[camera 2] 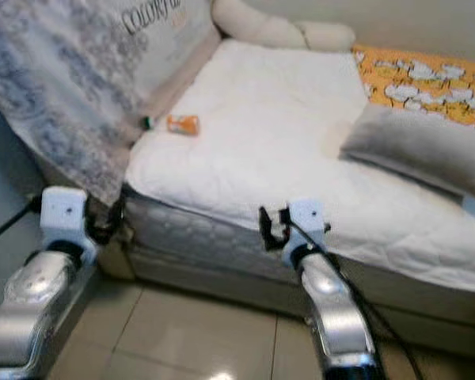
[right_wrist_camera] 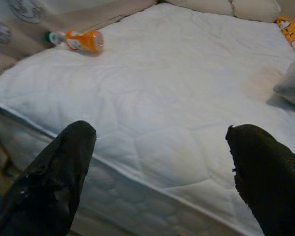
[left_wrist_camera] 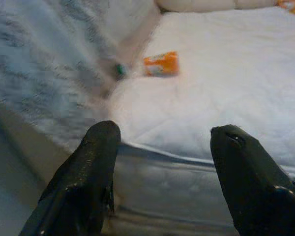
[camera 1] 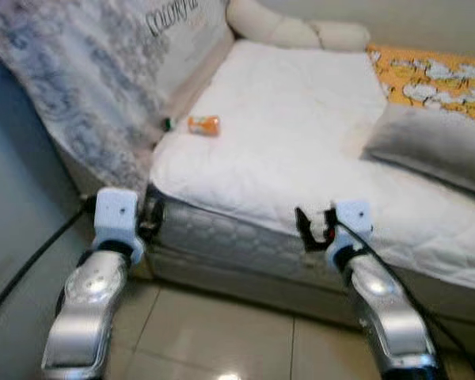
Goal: Clean up the room
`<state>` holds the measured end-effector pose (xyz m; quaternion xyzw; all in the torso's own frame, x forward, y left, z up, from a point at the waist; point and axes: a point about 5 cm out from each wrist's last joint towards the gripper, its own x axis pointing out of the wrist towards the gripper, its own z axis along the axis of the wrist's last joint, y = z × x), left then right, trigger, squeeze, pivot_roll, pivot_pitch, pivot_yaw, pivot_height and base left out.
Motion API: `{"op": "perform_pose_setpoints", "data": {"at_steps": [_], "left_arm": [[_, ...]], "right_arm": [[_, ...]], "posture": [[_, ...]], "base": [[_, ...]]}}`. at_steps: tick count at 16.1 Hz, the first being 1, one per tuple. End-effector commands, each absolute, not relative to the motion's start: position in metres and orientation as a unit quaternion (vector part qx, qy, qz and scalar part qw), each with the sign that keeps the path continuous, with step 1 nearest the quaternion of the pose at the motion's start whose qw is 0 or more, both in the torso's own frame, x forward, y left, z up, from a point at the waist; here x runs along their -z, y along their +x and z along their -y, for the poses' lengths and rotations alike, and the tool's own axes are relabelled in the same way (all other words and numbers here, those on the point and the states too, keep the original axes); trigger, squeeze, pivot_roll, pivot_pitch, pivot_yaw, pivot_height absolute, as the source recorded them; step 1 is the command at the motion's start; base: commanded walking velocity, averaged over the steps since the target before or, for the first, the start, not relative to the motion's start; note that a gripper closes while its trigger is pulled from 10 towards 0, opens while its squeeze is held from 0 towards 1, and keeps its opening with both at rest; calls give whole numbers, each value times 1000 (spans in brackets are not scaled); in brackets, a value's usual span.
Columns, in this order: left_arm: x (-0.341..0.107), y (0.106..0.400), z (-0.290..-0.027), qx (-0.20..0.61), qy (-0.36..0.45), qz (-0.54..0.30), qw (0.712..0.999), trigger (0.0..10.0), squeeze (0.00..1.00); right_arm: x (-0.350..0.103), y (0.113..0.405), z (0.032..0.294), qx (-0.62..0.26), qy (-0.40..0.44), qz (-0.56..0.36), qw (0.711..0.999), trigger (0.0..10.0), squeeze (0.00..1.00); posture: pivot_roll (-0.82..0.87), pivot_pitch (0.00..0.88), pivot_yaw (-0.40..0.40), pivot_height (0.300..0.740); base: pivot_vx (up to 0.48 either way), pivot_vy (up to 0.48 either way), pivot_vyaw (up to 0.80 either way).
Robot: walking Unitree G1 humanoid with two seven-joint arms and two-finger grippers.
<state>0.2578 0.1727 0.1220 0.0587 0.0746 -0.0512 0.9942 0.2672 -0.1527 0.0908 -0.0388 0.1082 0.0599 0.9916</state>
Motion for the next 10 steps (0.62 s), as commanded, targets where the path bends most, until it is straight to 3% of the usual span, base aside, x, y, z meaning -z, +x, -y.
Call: {"op": "perform_pose_setpoints", "data": {"at_steps": [1,10], "left_arm": [[-123,257,-179,44,67,-74,994,10000,0],[-121,256,-174,60,65,-78,993,10000,0]], "right_arm": [[-96,270,149,-59,-37,-98,993,10000,0],[-93,270,154,-44,-33,-107,993,10000,0]], "posture": [[-37,0,-13,740],[-38,0,-15,740]], "base": [[300,0,800],[297,0,0]]}}
